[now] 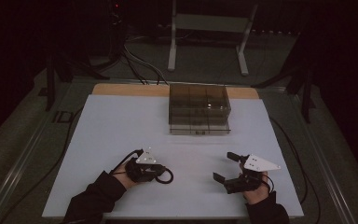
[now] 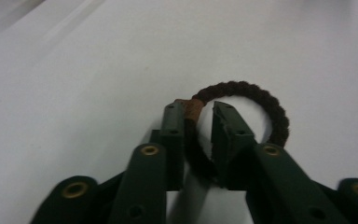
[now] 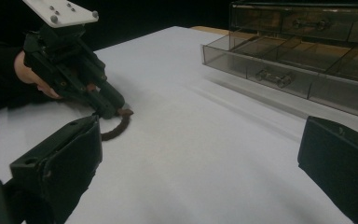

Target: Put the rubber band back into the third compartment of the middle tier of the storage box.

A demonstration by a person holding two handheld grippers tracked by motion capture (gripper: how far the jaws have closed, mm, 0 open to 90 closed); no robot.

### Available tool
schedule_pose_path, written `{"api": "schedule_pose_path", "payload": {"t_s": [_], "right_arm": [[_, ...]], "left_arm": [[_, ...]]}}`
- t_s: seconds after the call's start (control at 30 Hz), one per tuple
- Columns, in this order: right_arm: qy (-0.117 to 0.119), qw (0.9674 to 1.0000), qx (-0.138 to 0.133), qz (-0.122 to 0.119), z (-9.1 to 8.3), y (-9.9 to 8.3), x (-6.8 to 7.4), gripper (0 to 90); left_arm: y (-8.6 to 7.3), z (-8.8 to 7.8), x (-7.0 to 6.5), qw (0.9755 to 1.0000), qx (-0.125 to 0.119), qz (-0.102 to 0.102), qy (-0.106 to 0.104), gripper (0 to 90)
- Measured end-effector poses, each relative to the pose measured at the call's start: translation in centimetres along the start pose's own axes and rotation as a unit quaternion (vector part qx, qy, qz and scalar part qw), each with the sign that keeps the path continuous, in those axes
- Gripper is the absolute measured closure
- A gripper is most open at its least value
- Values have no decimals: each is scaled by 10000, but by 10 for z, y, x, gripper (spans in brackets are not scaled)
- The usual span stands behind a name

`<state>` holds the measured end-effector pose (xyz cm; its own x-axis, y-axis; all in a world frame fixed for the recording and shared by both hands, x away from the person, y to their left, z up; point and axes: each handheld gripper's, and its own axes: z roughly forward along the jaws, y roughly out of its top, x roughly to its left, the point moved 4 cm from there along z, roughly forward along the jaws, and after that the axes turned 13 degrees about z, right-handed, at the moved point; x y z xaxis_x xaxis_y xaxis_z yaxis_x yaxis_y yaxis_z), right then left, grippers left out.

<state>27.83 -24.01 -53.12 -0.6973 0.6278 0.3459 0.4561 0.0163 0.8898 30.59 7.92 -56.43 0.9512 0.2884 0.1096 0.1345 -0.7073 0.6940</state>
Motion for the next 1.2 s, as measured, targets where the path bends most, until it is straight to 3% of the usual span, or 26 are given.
{"api": "schedule_pose_path", "payload": {"t_s": [0.13, 0.5, 0.63, 1.2], "right_arm": [[1, 10000, -2, 13, 0, 0, 0, 0], [13, 10000, -2, 25, 0, 0, 0, 0], [15, 10000, 11, 62, 0, 0, -1, 0], [-1, 10000, 5, 57, 0, 0, 0, 0]], "left_arm": [[0, 0, 0, 10000, 67, -22, 56, 842], [3, 0, 0, 9997, 208, 6, 117, 879], [4, -4, 3, 9997, 125, -47, 222, 882], [22, -18, 15, 9993, -96, -159, 314, 884]]}}
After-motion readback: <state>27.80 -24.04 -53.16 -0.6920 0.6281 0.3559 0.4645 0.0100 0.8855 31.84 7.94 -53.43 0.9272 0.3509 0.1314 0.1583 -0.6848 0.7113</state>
